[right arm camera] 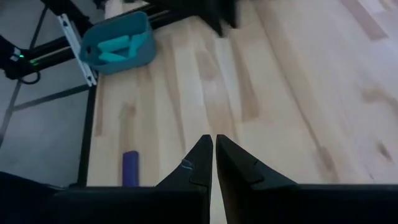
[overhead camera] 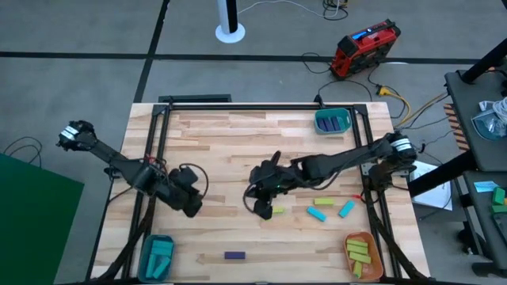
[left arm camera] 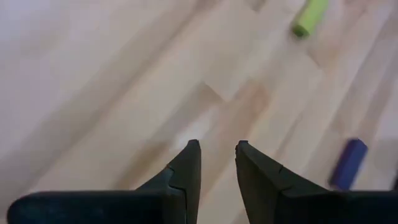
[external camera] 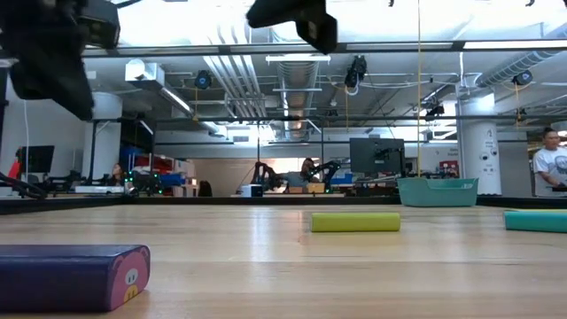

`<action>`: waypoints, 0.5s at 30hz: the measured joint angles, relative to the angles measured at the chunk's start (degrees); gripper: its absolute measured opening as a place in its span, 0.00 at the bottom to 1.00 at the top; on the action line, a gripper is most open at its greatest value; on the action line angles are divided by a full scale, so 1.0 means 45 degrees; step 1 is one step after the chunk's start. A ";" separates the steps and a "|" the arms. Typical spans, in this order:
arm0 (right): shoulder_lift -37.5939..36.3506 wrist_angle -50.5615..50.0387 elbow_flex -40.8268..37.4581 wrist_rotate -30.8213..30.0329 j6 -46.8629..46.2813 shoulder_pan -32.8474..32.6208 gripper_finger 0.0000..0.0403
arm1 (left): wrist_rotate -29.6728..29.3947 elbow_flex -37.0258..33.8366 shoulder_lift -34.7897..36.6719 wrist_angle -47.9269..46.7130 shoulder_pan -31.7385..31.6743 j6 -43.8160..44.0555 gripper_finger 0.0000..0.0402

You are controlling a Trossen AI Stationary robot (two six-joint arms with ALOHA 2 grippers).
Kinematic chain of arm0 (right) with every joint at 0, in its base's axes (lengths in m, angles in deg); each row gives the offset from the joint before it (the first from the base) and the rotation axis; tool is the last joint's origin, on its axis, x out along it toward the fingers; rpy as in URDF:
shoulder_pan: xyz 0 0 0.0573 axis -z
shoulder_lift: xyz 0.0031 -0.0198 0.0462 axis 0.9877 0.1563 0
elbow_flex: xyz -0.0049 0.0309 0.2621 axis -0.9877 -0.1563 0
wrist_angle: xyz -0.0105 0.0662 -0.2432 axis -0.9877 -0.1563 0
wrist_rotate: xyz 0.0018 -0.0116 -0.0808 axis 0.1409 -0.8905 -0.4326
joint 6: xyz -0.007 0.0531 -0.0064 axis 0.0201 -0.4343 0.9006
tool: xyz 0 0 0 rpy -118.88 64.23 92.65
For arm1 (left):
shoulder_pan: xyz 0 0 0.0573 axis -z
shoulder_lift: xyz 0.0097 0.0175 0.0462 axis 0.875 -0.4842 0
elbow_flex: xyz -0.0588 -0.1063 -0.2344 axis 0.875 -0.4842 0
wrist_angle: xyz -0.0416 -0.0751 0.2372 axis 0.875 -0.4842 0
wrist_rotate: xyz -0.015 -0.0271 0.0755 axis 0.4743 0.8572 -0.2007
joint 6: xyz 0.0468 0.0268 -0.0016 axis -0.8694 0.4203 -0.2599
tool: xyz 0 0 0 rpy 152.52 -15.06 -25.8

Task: Sort blocks
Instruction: Put the violet block into the top blue bin

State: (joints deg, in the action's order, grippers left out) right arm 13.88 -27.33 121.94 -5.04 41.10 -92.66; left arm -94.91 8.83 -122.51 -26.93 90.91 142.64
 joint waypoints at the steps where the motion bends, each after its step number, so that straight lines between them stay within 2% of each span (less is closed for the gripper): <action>1: 0.0244 -0.0005 0.0256 -0.0003 0.0090 -0.0080 0.03 | -0.0105 -0.0130 0.0167 0.0060 -0.0157 -0.0208 0.20; 5: 0.1033 0.0023 0.1062 -0.0005 0.0190 -0.0339 0.03 | -0.0652 -0.0441 0.0724 0.0054 -0.0696 -0.0893 0.20; 11: 0.1943 0.0007 0.1980 -0.0005 0.0240 -0.0640 0.03 | -0.0737 -0.0519 0.1174 0.0011 -0.1123 -0.1724 0.20; 15: 0.2317 -0.0049 0.2426 -0.0013 0.1050 -0.0677 0.03 | -0.0743 -0.0452 0.1272 -0.0013 -0.1304 -0.2188 0.20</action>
State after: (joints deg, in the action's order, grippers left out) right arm 24.30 -27.55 132.86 -5.10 45.82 -95.71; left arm -98.25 6.80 -116.79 -26.98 85.04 132.80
